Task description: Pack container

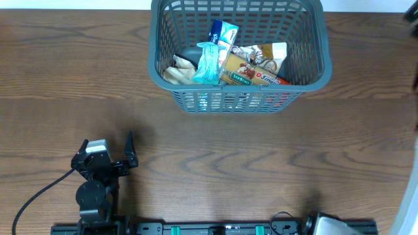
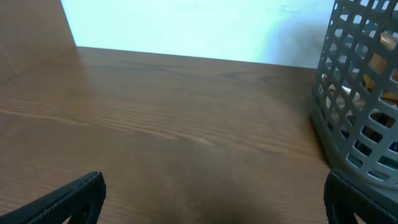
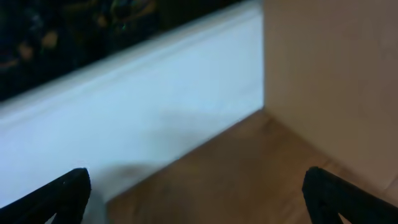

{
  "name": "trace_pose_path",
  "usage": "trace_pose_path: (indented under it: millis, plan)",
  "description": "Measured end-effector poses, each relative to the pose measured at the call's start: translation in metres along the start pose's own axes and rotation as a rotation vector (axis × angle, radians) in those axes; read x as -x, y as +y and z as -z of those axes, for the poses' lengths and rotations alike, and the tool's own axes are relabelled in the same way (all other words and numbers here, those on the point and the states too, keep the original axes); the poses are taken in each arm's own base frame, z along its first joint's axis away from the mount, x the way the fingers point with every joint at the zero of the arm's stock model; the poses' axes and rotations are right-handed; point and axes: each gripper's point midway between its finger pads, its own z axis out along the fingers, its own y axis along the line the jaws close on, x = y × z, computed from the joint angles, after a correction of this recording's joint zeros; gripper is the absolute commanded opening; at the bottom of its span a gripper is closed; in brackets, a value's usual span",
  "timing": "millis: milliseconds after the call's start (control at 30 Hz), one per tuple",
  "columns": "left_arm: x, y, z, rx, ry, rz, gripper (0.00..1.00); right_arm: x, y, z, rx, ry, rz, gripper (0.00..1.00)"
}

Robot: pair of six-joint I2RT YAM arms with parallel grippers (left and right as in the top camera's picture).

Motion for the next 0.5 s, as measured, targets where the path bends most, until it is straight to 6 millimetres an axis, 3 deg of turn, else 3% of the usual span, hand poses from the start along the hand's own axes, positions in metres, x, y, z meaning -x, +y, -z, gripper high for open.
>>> trace_pose_path:
  millis: [267, 500]
  plan:
    - [0.0, 0.0, 0.0, 0.0, 0.002, 0.0, 0.99, -0.099, -0.003, 0.046, 0.076, 0.094, -0.035, 0.99]
    - [0.0, 0.0, 0.0, 0.0, 0.001, 0.0, 0.99, -0.141, -0.01, 0.074, 0.171, -0.005, -0.103, 0.99]
